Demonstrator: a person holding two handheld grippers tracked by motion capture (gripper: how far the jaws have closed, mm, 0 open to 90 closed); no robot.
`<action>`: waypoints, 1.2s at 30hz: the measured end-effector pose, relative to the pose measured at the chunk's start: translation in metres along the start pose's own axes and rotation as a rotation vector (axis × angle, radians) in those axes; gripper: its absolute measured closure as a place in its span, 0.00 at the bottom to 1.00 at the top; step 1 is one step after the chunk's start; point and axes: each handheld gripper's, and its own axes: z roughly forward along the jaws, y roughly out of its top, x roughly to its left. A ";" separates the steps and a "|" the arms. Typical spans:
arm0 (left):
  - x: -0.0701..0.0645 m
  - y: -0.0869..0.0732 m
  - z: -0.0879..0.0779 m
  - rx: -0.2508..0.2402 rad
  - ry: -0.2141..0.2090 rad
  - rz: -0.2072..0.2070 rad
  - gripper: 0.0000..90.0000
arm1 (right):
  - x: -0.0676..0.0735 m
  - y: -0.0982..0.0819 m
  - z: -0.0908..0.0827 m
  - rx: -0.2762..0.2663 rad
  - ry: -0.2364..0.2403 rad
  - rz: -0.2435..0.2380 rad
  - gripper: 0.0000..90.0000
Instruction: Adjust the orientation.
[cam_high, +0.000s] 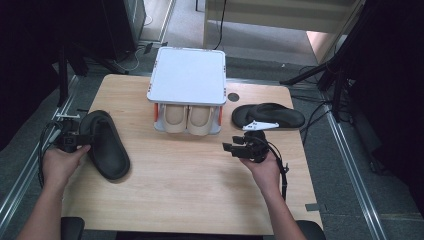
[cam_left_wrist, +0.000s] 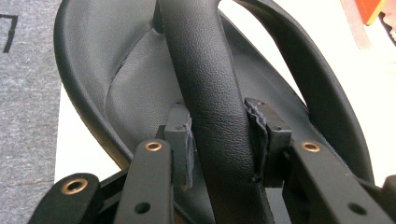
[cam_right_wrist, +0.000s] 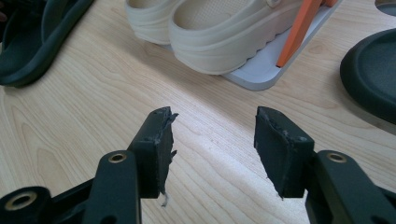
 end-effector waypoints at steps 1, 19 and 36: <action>0.000 0.000 0.000 0.004 -0.004 -0.009 0.73 | 0.000 0.000 0.000 0.001 0.001 0.003 0.53; 0.004 0.003 -0.014 -0.021 -0.009 -0.040 0.78 | -0.001 0.000 0.000 0.003 -0.002 0.003 0.53; -0.049 -0.012 -0.035 -0.023 -0.119 0.046 0.78 | -0.005 0.004 -0.001 -0.012 -0.004 0.008 0.53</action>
